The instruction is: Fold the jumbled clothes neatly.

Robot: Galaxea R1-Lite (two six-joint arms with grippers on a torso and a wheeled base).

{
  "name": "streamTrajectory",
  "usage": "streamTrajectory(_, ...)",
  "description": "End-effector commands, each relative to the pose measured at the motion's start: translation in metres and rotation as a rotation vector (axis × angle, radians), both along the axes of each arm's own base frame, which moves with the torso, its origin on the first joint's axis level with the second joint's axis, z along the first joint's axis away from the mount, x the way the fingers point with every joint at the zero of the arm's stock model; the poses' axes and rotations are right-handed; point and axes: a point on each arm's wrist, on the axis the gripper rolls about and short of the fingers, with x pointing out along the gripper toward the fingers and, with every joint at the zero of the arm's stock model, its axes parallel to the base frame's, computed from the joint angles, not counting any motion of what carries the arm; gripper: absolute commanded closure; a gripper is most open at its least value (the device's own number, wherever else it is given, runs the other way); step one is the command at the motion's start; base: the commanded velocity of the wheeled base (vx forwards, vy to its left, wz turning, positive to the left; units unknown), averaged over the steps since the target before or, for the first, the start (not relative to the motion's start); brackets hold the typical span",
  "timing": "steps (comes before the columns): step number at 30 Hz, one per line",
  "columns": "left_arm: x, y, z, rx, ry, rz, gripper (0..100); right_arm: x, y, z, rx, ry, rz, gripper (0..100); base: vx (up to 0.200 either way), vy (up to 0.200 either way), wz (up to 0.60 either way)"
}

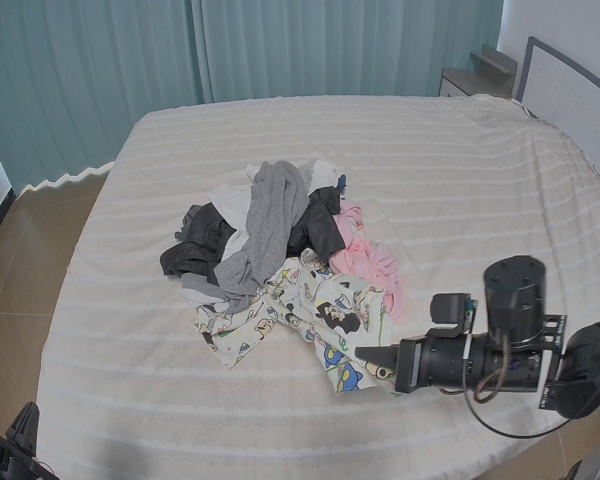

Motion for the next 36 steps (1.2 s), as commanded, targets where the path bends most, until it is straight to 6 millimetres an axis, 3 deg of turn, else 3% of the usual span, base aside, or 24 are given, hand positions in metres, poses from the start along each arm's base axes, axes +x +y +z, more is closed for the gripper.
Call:
streamTrajectory(1,-0.008,-0.002,0.039,-0.013,-0.189,-0.087,100,-0.046,-0.021,0.057,0.151,-0.144,0.088,100,0.000,0.000,0.00)
streamTrajectory(2,-0.011,-0.004,0.068,-0.032,-0.240,-0.171,100,-0.054,-0.026,0.070,0.175,-0.170,0.102,100,0.000,0.000,0.00)
streamTrajectory(3,-0.010,-0.005,0.077,-0.021,-0.238,-0.239,100,-0.057,-0.026,0.077,0.190,-0.185,0.110,100,0.000,0.000,0.00)
streamTrajectory(7,0.004,-0.010,0.086,-0.023,-0.135,-0.573,100,-0.065,-0.031,0.099,0.228,-0.248,0.140,100,0.000,0.000,0.00)
streamTrajectory(10,0.025,-0.012,0.082,-0.066,0.014,-0.724,100,-0.067,-0.031,0.113,0.239,-0.291,0.172,100,0.000,0.000,0.00)
streamTrajectory(16,0.079,-0.017,0.064,0.028,0.316,-0.855,100,-0.068,-0.024,0.144,0.268,-0.356,0.211,100,0.000,0.000,0.00)
streamTrajectory(17,0.080,-0.018,0.064,0.032,0.324,-0.859,100,-0.068,-0.023,0.144,0.268,-0.357,0.214,100,0.000,0.000,0.00)
streamTrajectory(18,0.094,-0.024,0.056,0.085,0.409,-0.914,100,-0.070,-0.020,0.151,0.272,-0.372,0.231,100,0.000,0.000,0.00)
streamTrajectory(22,0.113,-0.043,0.038,0.189,0.568,-1.025,100,-0.068,-0.013,0.157,0.281,-0.386,0.245,100,0.000,0.000,0.00)
streamTrajectory(30,0.128,-0.070,0.007,0.432,0.761,-1.086,100,-0.060,0.000,0.160,0.271,-0.403,0.257,100,0.000,0.000,0.00)
streamTrajectory(33,0.137,-0.075,0.003,0.440,0.750,-1.074,100,-0.062,0.002,0.165,0.284,-0.414,0.267,100,0.000,0.000,0.00)
streamTrajectory(36,0.164,-0.089,-0.002,0.449,0.631,-1.063,100,-0.060,0.008,0.176,0.311,-0.437,0.270,100,0.000,0.000,0.00)
